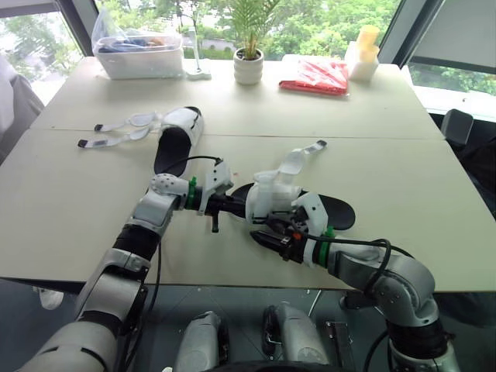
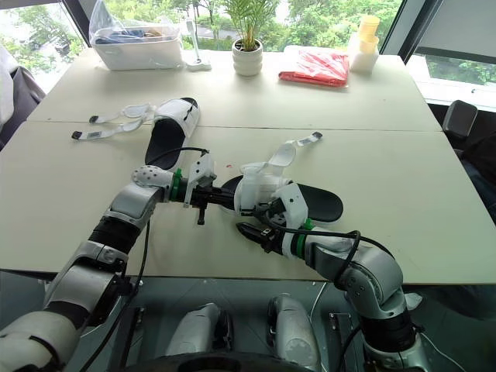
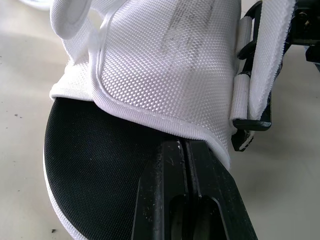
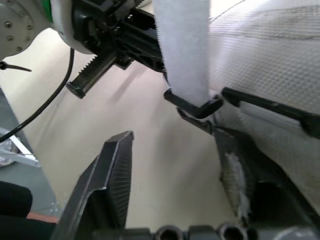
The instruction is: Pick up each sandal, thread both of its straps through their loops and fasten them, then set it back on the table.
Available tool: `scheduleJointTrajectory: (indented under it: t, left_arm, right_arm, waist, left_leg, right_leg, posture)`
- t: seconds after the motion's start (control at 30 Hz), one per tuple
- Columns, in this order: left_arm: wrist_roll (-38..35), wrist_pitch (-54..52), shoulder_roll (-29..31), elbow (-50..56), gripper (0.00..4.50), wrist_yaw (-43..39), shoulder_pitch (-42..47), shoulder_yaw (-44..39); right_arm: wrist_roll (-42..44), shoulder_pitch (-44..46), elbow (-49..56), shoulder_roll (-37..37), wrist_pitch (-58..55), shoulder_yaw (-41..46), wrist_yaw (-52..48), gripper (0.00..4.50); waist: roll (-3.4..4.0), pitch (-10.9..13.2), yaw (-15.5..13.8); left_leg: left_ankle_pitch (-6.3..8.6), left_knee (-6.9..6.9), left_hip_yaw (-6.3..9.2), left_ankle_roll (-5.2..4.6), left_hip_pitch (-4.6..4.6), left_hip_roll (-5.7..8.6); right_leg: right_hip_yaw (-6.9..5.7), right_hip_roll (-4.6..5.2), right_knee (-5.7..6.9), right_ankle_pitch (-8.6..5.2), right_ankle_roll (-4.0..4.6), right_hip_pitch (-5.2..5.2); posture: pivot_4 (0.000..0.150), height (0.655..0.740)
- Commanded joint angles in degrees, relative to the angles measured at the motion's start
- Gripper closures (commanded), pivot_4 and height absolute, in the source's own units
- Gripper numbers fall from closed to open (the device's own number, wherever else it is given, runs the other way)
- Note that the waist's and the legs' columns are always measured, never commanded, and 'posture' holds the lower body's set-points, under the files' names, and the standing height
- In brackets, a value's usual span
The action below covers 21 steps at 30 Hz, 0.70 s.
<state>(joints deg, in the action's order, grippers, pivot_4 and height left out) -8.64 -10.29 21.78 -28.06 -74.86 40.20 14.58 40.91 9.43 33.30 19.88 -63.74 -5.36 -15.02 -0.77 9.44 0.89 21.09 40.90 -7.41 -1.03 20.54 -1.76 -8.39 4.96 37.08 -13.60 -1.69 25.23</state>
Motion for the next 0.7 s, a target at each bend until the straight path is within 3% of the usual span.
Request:
scheduleJointTrajectory:
  t: [0.03,0.27,0.5,0.6,0.7]
  left_arm:
    - [0.7,0.4,-0.8,-0.1,4.5,-0.6,0.0,1.3]
    - [0.8,0.6,-0.7,0.1,4.5,-0.5,-0.2,1.1]
    - [1.0,0.6,-1.0,-0.1,4.5,-0.4,-0.2,1.1]
    - [1.1,0.6,-1.1,0.0,4.5,-0.4,-0.2,1.0]
    - [1.1,0.6,-1.1,-0.1,4.5,-0.4,-0.2,1.0]
  right_arm:
    - [-0.6,1.8,-0.9,-1.9,1.0,-0.3,0.6,1.72]
    - [-0.7,1.2,-0.8,-0.8,0.1,1.7,0.7,1.72]
    - [-1.1,4.4,-5.4,-4.5,1.2,2.1,1.7,1.72]
    - [-1.3,4.6,-6.2,-5.6,1.2,2.4,2.0,2.55]
    - [-1.2,4.5,-6.3,-6.3,1.0,3.0,2.3,4.08]
  waist:
    - [0.0,0.0,0.1]
    - [0.0,0.0,0.0]
    - [0.0,0.0,0.2]
    - [0.0,0.0,0.2]
    - [0.0,0.0,0.2]
  left_leg:
    - [0.0,0.0,0.0,0.0,0.0,0.0]
    - [0.0,0.0,0.0,0.01,-0.01,0.0]
    - [-0.02,0.0,0.0,0.04,-0.03,0.0]
    - [-0.03,0.0,-0.01,0.05,-0.04,-0.01]
    - [-0.03,0.0,-0.01,0.06,-0.02,-0.01]
  right_leg:
    - [0.0,0.0,0.0,0.0,0.0,0.0]
    - [0.0,0.0,0.01,0.0,0.0,0.0]
    - [0.01,0.0,0.02,0.0,0.01,0.0]
    - [0.01,0.0,0.04,0.01,0.01,0.0]
    - [0.01,0.0,0.03,0.0,0.01,0.0]
  posture:
    - [0.15,0.7288]
    - [0.15,0.7288]
    - [0.15,0.7288]
    - [0.15,0.7288]
    - [0.15,0.7288]
